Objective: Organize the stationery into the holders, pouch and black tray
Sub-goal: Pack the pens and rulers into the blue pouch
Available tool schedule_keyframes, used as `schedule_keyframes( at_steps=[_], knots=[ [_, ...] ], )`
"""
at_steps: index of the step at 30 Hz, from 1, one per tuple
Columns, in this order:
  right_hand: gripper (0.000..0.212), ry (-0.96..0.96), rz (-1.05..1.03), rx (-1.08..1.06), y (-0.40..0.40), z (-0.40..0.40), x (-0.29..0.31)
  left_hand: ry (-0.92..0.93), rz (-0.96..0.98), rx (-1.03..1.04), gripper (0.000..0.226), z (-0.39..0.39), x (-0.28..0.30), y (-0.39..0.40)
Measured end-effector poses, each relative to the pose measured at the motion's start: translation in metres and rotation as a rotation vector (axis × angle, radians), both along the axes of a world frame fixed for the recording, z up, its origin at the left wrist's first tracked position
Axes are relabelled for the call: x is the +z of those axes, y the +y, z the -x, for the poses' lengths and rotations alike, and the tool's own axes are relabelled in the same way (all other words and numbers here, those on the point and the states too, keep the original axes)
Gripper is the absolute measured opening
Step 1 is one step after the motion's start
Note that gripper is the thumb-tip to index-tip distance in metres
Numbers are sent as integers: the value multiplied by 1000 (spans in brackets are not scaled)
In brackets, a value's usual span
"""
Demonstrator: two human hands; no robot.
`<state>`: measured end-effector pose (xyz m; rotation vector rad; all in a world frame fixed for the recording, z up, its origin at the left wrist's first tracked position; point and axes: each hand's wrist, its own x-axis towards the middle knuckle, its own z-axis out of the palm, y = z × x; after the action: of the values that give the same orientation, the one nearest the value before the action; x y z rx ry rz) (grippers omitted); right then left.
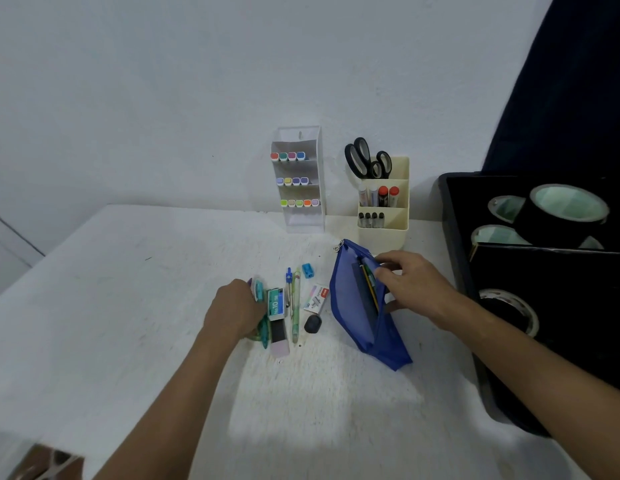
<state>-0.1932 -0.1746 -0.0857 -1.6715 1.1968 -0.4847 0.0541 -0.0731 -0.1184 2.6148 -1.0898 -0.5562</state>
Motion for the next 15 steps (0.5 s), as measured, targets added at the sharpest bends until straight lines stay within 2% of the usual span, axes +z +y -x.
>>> schedule_keyframes(
  at_steps=[8, 12, 15],
  knots=[
    [35, 6, -1, 3, 0, -1, -1, 43, -21, 16, 29, 4, 4, 0],
    [36, 6, -5, 1, -1, -1, -1, -11, 120, -17, 35, 11, 24, -7],
    [36, 4, -7, -1, -2, -1, -2, 53, 240, -73, 29, 28, 50, -16]
  ],
)
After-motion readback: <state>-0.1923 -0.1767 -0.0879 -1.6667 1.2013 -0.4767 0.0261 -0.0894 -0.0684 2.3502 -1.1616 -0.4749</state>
